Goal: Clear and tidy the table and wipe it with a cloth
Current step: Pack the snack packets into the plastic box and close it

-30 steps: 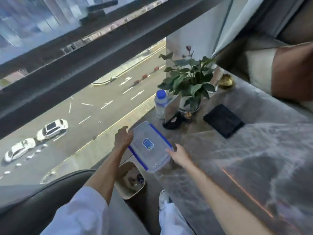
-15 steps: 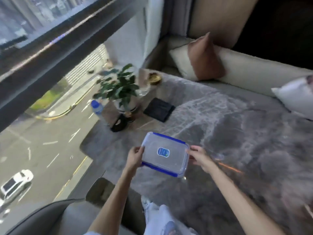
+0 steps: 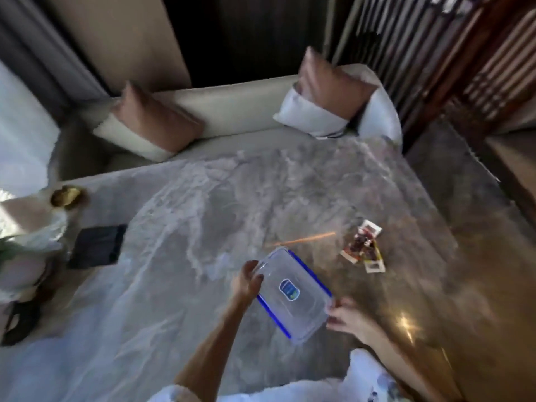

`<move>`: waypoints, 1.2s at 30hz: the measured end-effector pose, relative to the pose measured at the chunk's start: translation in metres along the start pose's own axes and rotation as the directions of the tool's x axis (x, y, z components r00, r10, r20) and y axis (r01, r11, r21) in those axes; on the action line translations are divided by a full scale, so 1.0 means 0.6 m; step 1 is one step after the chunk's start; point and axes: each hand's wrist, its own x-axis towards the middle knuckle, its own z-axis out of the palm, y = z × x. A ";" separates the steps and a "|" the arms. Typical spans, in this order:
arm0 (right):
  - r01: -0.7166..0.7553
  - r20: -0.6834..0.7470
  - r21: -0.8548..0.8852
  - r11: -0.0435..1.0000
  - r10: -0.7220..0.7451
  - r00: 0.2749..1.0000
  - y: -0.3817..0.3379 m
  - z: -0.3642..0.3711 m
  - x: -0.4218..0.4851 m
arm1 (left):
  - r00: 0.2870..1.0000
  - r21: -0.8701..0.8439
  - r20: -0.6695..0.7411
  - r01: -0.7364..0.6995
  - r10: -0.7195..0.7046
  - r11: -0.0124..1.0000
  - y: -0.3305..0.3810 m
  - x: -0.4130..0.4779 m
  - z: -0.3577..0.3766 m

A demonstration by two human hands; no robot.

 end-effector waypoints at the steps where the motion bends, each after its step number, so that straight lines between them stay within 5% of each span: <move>1: -0.047 0.038 -0.010 0.999 0.047 0.998 0.024 -0.001 -0.004 | 0.999 0.017 0.028 -0.024 0.024 1.000 0.008 0.011 0.014; 7: -0.110 0.101 -0.005 0.994 0.110 0.989 0.083 0.010 -0.020 | 0.998 0.165 0.034 -0.056 0.051 0.985 0.003 0.037 0.063; 12: -0.006 -0.051 -0.382 0.924 -0.014 0.999 0.042 -0.019 -0.015 | 0.992 0.051 -0.121 0.051 -0.045 0.997 -0.037 -0.001 0.042; 15: 0.169 -0.069 -0.226 0.959 -0.189 0.980 -0.001 -0.007 0.001 | 0.967 -0.056 -0.207 0.136 -0.145 0.989 -0.075 -0.037 0.040; 18: 0.190 -0.060 -0.141 0.972 -0.200 0.978 -0.027 0.020 0.012 | 0.965 -0.228 -0.057 0.237 -0.256 0.945 -0.102 -0.069 0.057; 22: 0.141 -0.047 -0.134 0.981 -0.149 0.988 -0.021 0.036 0.028 | 0.926 -0.547 0.044 0.337 -0.375 0.766 -0.103 -0.092 0.085; 30: 0.040 -0.046 0.030 0.999 -0.039 0.998 -0.005 0.041 0.050 | 0.893 -0.696 -0.003 0.321 -0.451 0.642 -0.108 -0.095 0.110; 36: 0.061 -0.199 0.007 0.998 -0.058 0.978 0.006 0.061 0.055 | 0.837 -0.572 -0.212 0.312 -0.504 0.759 -0.106 -0.084 0.118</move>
